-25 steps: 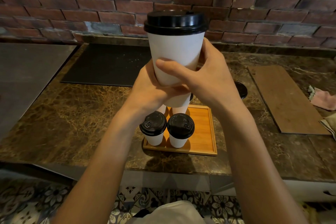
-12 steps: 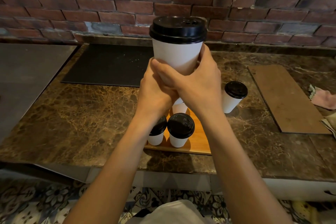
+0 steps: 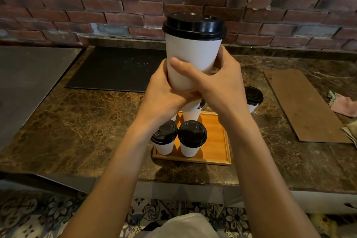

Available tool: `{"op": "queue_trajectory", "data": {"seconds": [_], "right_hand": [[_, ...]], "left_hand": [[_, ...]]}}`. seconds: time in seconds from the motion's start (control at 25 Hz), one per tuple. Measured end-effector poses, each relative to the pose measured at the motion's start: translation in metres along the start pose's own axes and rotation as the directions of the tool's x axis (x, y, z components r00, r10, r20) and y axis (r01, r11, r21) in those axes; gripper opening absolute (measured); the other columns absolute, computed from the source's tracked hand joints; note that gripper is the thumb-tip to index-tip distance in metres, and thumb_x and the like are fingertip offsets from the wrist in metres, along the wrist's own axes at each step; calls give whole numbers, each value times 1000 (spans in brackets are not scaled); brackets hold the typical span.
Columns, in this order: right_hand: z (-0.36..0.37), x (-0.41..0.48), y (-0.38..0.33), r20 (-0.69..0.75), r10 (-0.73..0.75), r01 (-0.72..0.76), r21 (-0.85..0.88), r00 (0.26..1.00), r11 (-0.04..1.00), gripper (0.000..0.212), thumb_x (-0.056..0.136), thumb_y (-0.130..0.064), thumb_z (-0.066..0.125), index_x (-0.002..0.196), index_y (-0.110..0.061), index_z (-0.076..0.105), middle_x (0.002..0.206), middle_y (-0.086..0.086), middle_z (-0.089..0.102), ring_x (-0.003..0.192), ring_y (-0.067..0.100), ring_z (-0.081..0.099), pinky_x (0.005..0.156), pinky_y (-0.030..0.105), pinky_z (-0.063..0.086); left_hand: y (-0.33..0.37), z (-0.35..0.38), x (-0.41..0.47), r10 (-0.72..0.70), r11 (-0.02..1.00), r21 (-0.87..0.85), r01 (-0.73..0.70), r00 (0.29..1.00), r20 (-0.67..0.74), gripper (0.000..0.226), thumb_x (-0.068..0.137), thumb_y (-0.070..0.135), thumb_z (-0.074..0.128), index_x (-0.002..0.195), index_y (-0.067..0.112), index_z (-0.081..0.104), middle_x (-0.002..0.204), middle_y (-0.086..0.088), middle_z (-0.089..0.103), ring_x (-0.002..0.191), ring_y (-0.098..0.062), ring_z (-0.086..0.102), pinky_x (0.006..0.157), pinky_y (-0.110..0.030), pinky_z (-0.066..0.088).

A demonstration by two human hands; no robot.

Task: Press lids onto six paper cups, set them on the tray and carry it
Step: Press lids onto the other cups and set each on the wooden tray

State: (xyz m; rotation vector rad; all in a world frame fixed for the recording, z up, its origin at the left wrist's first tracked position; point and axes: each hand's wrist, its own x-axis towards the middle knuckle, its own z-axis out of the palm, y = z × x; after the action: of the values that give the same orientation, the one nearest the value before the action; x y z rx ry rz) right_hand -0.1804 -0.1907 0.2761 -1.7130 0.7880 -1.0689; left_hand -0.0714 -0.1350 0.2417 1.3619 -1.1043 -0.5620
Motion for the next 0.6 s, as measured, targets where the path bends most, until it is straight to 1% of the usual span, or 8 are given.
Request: {"op": "queue_trajectory", "data": {"seconds": [0.12,0.16,0.24,0.32,0.4,0.48,0.56,0.6], "right_hand": [[-7,2,2,84,24,-30,63,996,998,64,67,-48,81,123,-28,57,110,-14,64,102,2,63,79,26,59],[-10,2,4,126,20,-30,73,992,997,62,67,-47,80,122,-29,58,111,-13,65,103,2,63,78,25,59],[-16,2,5,206,1,-17,74,979,997,59,68,-44,80,121,-29,59,111,-13,66,104,1,63,79,21,56],[-20,2,8,277,-2,-26,98,961,995,58,67,-43,80,120,-28,60,111,-11,67,104,2,63,79,18,54],[-21,1,12,321,9,-55,133,947,990,54,69,-35,80,118,-26,60,110,-8,69,104,6,65,80,19,53],[-23,-1,15,332,23,-76,147,943,986,49,71,-30,77,117,-25,61,108,-8,69,103,6,65,79,19,53],[-22,-1,15,327,28,-73,125,945,989,50,72,-33,76,119,-26,60,108,-10,69,103,4,65,78,18,53],[-21,-1,14,319,27,-66,109,947,992,52,72,-35,76,121,-26,59,109,-10,68,103,3,64,77,18,54]], "left_hand": [[0,-7,1,-13,1000,24,11,998,69,65,68,14,83,119,31,45,110,14,58,99,6,59,69,-6,48],[0,-10,2,-18,1000,16,17,994,103,63,69,11,83,119,27,48,109,11,60,98,4,60,70,-8,49],[0,-13,1,-20,999,-25,25,982,188,64,68,9,83,123,16,51,111,2,63,102,-5,62,75,-15,52],[1,-14,-1,-12,996,-77,32,968,252,69,66,10,83,127,11,51,113,-2,65,105,-11,63,79,-21,53],[0,-13,-4,4,995,-97,25,958,287,64,66,9,81,124,11,53,110,1,66,102,-12,65,78,-21,53],[-2,-11,-4,15,994,-106,17,954,300,59,68,3,77,121,10,54,106,3,67,100,-10,66,76,-19,53],[-5,-10,-4,13,993,-116,20,960,280,57,68,-1,77,119,12,55,102,7,69,98,-8,66,74,-16,52],[-5,-9,-5,8,994,-109,21,966,259,57,67,1,77,118,14,55,100,11,70,97,-6,66,73,-15,52]]}}
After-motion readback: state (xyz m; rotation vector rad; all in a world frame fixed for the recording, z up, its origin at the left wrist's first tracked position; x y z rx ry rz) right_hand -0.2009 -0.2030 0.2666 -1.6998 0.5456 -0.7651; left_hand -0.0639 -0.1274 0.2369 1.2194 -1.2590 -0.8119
